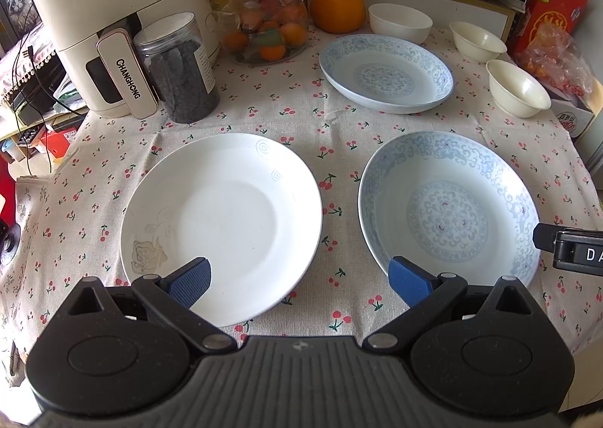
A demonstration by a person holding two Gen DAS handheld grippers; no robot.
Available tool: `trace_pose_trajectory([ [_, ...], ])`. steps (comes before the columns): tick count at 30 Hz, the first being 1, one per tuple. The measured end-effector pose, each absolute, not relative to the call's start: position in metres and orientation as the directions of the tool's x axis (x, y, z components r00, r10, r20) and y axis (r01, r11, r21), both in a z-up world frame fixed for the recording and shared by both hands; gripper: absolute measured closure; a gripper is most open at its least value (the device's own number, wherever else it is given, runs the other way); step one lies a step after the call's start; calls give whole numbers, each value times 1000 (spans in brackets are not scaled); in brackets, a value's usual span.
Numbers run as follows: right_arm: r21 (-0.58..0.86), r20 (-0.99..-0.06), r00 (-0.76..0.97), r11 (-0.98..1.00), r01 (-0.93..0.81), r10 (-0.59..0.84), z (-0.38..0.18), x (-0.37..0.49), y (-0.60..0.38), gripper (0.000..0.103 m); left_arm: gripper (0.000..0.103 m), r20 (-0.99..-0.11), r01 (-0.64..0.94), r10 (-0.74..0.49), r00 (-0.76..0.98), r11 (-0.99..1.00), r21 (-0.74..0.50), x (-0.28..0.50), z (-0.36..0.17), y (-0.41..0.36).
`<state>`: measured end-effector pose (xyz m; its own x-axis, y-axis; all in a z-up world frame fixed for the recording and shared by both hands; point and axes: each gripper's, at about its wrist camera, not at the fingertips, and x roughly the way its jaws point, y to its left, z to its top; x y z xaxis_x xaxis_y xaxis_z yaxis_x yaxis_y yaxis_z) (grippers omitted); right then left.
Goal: Organize plates and bowls
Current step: 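Move the right gripper toward the rim of the nearer blue-patterned plate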
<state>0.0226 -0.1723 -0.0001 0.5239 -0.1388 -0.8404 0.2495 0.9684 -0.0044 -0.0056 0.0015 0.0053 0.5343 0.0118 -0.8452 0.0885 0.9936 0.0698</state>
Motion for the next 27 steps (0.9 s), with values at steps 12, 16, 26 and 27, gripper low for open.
trace_pose_trajectory([
  [12, -11, -841, 522, 969, 246, -142, -1, 23, -172, 0, 2, -842, 136, -7, 540, 988, 79, -4, 5, -2],
  [16, -10, -841, 522, 970, 244, -140, 0, 23, -172, 0, 1, -832, 170, -18, 555, 981, 92, -4, 7, -5],
  [26, 11, -836, 541, 982, 189, -94, 4, 28, -174, 0, 0, -778, 247, -114, 618, 967, 55, 4, 13, -4],
  [27, 20, -837, 542, 985, 172, -78, 5, 29, -175, 0, 0, -777, 264, -124, 618, 963, 56, 6, 14, -4],
])
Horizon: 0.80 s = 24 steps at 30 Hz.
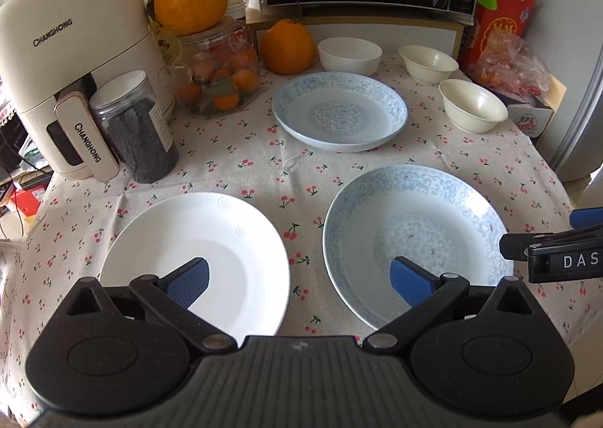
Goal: Organize plates and bowls
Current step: 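Move the right gripper toward the rim of the nearer blue-patterned plate, then close the right gripper on the blue-patterned plate's rim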
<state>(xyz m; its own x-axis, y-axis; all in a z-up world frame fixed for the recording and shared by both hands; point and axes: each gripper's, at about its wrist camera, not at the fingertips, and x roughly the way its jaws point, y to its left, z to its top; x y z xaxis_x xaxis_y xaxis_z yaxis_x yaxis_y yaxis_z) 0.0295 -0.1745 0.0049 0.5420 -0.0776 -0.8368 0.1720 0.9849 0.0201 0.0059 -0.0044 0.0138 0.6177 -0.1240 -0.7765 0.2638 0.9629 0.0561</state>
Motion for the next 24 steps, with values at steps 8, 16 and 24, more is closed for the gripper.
trace_pose_trajectory([
  [8, 253, -820, 547, 964, 82, 169, 1, 41, -190, 0, 11, -774, 393, -265, 576, 919, -22, 24, 16, -3],
  [16, 440, -799, 519, 883, 161, 303, -18, 44, -206, 2, 41, -765, 451, -356, 537, 887, -96, 49, 7, -2],
  [24, 544, -782, 500, 799, 256, 372, -35, 44, -223, 16, 67, -785, 458, -387, 484, 876, -149, 61, -10, -2],
])
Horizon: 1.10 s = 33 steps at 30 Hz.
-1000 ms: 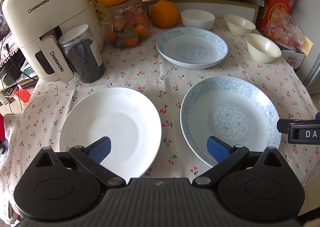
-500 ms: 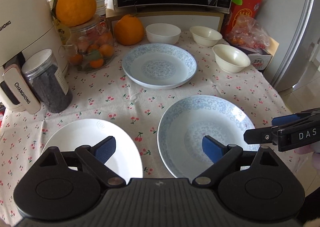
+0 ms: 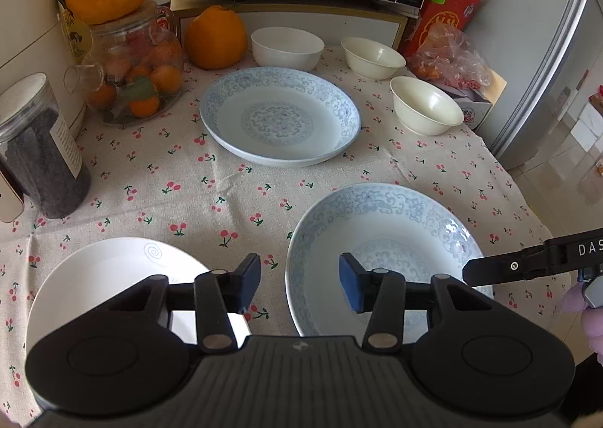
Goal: Organize plates and bowls
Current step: 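Close the right gripper on the blue-patterned plate's rim, then lift the blue-patterned plate and carry it toward the other blue plate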
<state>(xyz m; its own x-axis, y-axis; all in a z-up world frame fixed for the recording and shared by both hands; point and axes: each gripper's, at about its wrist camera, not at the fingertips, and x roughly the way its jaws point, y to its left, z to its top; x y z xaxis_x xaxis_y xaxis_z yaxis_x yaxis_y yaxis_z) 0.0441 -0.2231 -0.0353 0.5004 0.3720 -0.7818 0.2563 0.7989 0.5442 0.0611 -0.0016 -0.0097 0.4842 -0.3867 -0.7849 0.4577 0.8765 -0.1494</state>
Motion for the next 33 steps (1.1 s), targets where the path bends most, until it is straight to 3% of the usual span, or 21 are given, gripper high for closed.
trace_pose_trajectory([
  [3, 556, -784, 487, 785, 272, 386, -40, 44, -225, 35, 84, -798, 450, -383, 464, 879, -160, 67, -17, -2],
  [7, 558, -792, 464, 780, 284, 398, -46, 44, -225, 65, 88, -816, 438, -375, 440, 883, -169, 70, -23, -3],
  [10, 555, -799, 449, 776, 298, 399, -50, 44, -224, 79, 90, -828, 444, -355, 434, 884, -147, 70, -25, -5],
  [16, 544, -811, 440, 775, 323, 386, -51, 45, -225, 86, 93, -843, 431, -336, 420, 891, -141, 71, -30, -5],
  [33, 455, -849, 415, 850, 264, 326, -34, 99, -212, 86, 93, -841, 366, -304, 447, 920, -138, 78, -26, 5],
])
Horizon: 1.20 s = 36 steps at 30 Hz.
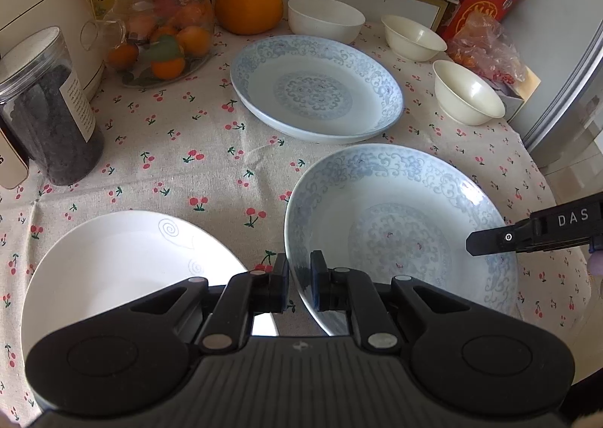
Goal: Organize plates and bowls
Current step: 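Lift the blue-patterned plate and carry it toward the other blue plate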
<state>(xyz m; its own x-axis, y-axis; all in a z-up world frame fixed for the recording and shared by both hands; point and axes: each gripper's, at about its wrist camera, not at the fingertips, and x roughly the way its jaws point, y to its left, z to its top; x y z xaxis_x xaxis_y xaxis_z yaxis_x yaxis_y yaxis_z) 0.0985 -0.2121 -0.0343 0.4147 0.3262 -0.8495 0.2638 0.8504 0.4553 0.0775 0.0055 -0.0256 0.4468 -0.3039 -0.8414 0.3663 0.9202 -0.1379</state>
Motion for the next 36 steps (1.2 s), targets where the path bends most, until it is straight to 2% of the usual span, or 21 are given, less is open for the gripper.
trace_pose_trajectory([
  [29, 433, -860, 401, 867, 248, 315, -42, 109, -209, 83, 92, -865, 362, -282, 414, 923, -127, 82, -27, 1],
  [31, 429, -860, 404, 870, 244, 311, -41, 107, -209, 82, 88, -866, 362, -287, 410, 922, -135, 82, -26, 0],
  [32, 427, -860, 405, 871, 243, 309, -40, 107, -210, 82, 83, -866, 364, -289, 409, 921, -135, 81, -24, 0],
  [35, 420, -862, 410, 872, 250, 298, -37, 106, -211, 69, 78, -863, 366, -287, 415, 921, -131, 80, -20, -2],
  [36, 418, -862, 412, 873, 252, 293, -36, 106, -212, 60, 72, -865, 361, -281, 415, 924, -127, 80, -19, -2],
])
